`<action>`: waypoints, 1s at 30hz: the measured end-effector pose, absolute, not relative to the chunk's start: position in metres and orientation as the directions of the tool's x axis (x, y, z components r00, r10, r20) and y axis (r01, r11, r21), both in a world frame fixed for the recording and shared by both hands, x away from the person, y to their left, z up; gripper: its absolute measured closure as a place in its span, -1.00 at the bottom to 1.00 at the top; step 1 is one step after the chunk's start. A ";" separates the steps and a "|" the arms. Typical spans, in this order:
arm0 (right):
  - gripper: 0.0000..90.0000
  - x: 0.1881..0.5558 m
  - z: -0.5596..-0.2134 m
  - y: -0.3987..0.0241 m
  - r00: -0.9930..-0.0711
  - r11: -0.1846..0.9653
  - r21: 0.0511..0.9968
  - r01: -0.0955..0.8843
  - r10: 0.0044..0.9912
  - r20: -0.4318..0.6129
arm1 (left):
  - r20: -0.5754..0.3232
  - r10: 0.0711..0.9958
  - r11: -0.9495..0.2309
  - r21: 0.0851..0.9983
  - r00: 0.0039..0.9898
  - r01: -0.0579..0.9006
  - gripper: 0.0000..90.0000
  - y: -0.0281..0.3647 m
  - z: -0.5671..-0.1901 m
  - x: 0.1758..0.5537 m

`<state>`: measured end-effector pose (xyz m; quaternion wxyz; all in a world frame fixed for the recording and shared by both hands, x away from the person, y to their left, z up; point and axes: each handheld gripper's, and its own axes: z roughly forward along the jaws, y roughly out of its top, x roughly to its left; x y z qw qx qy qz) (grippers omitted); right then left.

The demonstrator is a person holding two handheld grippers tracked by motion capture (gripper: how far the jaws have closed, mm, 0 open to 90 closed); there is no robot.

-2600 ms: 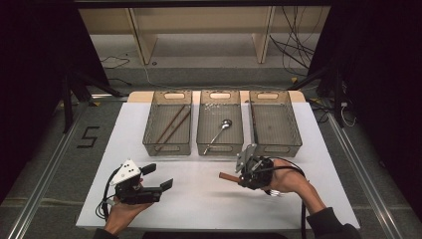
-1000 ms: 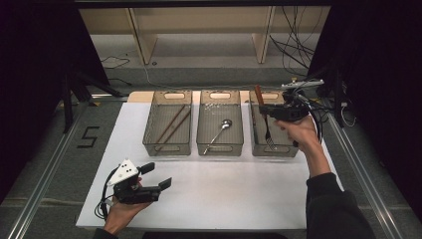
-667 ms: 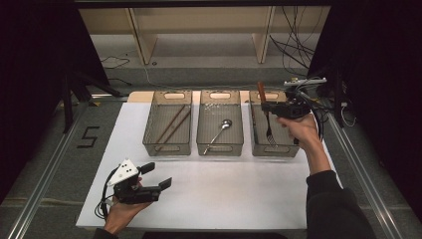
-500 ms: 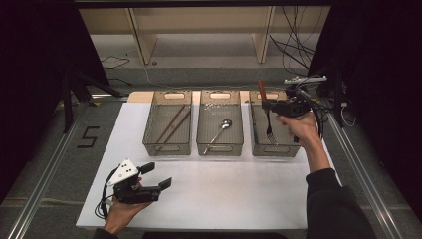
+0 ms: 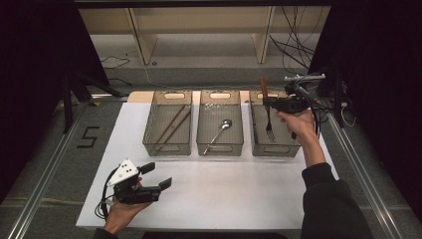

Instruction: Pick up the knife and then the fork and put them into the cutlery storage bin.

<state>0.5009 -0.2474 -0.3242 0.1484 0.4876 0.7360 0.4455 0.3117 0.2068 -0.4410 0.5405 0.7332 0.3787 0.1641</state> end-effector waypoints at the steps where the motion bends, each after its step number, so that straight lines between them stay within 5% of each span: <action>1: 0.71 0.502 -0.325 -0.247 -0.477 0.124 0.802 0.585 0.852 0.216 | -0.169 0.732 -0.129 0.917 0.660 0.378 -0.65 0.207 -0.441 0.312; 30: 0.71 0.530 -0.347 -0.246 -0.352 0.055 0.786 0.616 0.912 0.212 | -0.165 0.729 -0.132 0.918 0.664 0.374 -0.65 0.207 -0.440 0.311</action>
